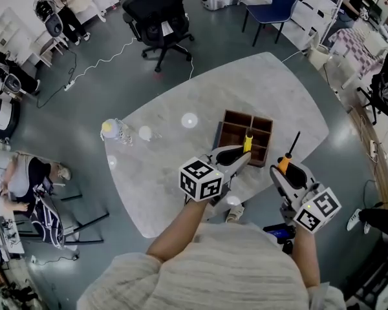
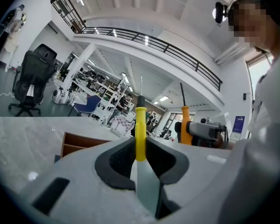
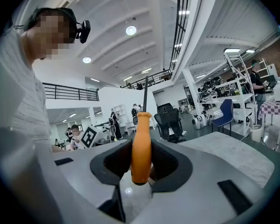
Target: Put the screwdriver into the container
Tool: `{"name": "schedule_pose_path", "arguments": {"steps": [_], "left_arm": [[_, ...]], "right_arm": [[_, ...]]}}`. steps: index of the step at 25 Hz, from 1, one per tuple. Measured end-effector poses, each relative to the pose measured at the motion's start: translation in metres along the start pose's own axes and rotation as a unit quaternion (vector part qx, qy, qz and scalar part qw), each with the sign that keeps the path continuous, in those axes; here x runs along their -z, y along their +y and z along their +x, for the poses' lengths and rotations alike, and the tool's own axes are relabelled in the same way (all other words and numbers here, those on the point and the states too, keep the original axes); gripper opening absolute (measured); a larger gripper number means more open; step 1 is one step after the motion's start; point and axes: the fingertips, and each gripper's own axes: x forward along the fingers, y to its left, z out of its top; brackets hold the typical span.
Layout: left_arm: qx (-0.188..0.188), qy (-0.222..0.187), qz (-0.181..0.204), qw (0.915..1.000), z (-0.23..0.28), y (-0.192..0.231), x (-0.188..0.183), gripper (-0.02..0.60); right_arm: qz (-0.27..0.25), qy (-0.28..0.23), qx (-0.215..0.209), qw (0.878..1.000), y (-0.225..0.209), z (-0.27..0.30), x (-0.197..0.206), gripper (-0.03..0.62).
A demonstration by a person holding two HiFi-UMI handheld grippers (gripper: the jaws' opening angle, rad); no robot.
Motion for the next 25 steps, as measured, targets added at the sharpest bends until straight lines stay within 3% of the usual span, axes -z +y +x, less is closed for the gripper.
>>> {"name": "schedule_pose_path", "arguments": {"steps": [9, 20, 25], "left_arm": [[-0.025, 0.005, 0.001, 0.9997, 0.04, 0.022, 0.015, 0.074], [-0.042, -0.017, -0.012, 0.9989, 0.04, 0.031, 0.018, 0.074], [-0.057, -0.025, -0.014, 0.9979, 0.022, 0.036, 0.014, 0.074]], "right_arm": [[0.01, 0.019, -0.013, 1.0, -0.035, 0.011, 0.012, 0.124], [0.033, 0.054, -0.017, 0.998, -0.065, 0.03, 0.05, 0.124], [-0.006, 0.105, -0.017, 0.994, -0.076, 0.056, 0.071, 0.124]]}}
